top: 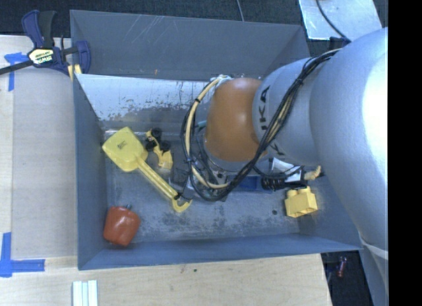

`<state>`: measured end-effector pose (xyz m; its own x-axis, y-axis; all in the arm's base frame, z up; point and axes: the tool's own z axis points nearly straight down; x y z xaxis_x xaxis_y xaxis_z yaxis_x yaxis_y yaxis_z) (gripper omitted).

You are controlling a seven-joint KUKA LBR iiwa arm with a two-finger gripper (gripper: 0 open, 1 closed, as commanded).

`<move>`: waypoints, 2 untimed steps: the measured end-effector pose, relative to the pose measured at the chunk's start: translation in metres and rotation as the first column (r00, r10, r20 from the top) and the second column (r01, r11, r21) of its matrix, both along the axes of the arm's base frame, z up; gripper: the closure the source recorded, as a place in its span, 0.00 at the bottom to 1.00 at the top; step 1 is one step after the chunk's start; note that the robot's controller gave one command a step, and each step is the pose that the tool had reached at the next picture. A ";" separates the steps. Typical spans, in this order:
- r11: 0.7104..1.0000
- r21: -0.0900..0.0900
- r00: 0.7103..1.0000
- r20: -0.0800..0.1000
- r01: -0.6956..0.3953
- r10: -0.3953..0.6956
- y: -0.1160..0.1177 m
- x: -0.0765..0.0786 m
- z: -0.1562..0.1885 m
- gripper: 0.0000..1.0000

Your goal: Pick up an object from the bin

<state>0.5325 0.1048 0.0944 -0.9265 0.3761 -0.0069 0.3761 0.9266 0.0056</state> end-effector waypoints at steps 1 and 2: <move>1.000 0.001 1.000 0.004 0.000 0.000 0.000 0.001 0.010 1.00; 1.000 -0.001 1.000 -0.004 0.000 0.000 -0.001 -0.001 0.047 1.00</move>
Offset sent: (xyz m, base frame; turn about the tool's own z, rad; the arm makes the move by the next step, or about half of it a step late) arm 0.0010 -0.0001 0.0816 0.0003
